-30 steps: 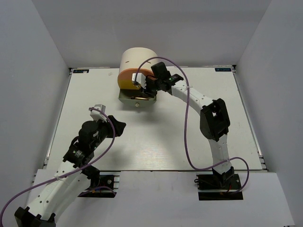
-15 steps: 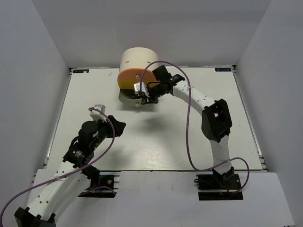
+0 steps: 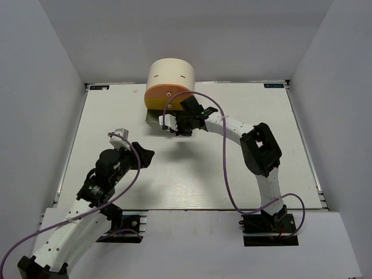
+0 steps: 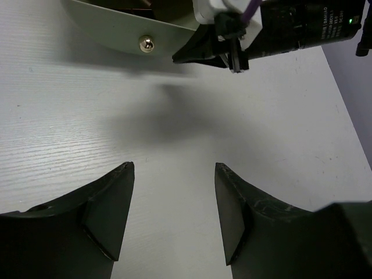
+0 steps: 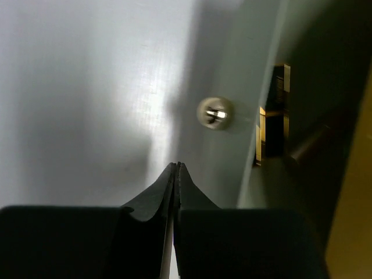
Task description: Organize the makeup
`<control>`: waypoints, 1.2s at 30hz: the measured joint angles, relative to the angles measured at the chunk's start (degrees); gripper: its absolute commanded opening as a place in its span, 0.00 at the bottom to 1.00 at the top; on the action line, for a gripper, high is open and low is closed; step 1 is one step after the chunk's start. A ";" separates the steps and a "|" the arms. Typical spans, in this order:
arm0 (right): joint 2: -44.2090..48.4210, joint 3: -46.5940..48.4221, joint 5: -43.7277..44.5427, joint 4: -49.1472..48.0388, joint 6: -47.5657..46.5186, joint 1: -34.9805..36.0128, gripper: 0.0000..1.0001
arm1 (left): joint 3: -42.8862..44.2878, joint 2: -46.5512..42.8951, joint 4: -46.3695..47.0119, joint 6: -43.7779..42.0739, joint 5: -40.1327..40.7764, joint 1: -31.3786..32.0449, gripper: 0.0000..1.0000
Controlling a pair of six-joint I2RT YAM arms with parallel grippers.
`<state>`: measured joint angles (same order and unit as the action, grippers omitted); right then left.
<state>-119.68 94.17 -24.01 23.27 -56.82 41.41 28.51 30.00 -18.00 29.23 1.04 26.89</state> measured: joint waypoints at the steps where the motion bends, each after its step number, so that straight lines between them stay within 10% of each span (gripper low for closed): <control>1: 0.00 -0.57 1.95 -1.95 0.90 0.09 0.00 | 0.00 0.00 -0.02 0.00 0.00 0.00 0.68; 36: -8.26 -0.63 29.05 -27.52 3.80 1.77 0.00 | 0.04 -0.57 -2.99 0.76 0.57 0.00 0.68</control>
<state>-127.94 93.54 5.04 -4.25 -53.01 43.18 28.56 29.43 -20.99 30.00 1.61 26.89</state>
